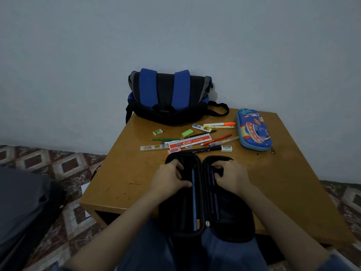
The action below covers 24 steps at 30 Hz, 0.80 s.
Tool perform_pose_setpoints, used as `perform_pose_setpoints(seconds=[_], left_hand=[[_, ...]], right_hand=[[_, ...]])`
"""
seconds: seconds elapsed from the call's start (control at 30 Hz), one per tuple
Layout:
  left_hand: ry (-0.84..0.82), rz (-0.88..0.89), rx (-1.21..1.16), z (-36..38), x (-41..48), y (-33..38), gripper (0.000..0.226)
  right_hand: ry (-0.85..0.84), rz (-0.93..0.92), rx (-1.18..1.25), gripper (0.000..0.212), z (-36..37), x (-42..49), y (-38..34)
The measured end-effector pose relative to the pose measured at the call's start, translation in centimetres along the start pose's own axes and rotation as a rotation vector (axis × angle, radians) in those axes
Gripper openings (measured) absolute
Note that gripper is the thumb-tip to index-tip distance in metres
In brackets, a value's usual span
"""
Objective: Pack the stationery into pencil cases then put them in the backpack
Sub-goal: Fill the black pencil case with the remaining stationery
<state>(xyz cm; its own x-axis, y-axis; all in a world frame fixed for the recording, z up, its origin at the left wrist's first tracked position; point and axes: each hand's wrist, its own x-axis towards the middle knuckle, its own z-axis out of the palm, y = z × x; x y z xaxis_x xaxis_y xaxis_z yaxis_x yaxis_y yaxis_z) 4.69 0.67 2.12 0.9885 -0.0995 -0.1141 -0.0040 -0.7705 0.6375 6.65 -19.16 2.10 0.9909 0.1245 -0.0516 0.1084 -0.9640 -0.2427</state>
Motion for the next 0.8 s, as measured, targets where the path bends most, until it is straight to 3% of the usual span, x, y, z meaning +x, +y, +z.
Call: perform_pose_setpoints(seconds=[0.2, 0.4, 0.63, 0.8], left_hand=[[0.269, 0.088, 0.049, -2.9, 4.6, -1.8, 0.014], [0.335, 0.111, 0.253, -4.2, 8.6, -3.9, 0.023], [0.106, 0.136, 0.533, -4.5, 12.1, -4.5, 0.028], [0.071, 0.123, 0.677, -4.4, 13.0, -4.1, 0.030]], right_hand=[[0.007, 0.003, 0.001, 0.038, -0.1, 0.5, 0.0], [0.048, -0.011, 0.025, 0.036, 0.1, 0.5, 0.1], [0.064, -0.020, 0.068, 0.037, 0.4, 0.6, 0.3], [0.071, -0.015, 0.095, 0.037, 0.7, 0.6, 0.5]])
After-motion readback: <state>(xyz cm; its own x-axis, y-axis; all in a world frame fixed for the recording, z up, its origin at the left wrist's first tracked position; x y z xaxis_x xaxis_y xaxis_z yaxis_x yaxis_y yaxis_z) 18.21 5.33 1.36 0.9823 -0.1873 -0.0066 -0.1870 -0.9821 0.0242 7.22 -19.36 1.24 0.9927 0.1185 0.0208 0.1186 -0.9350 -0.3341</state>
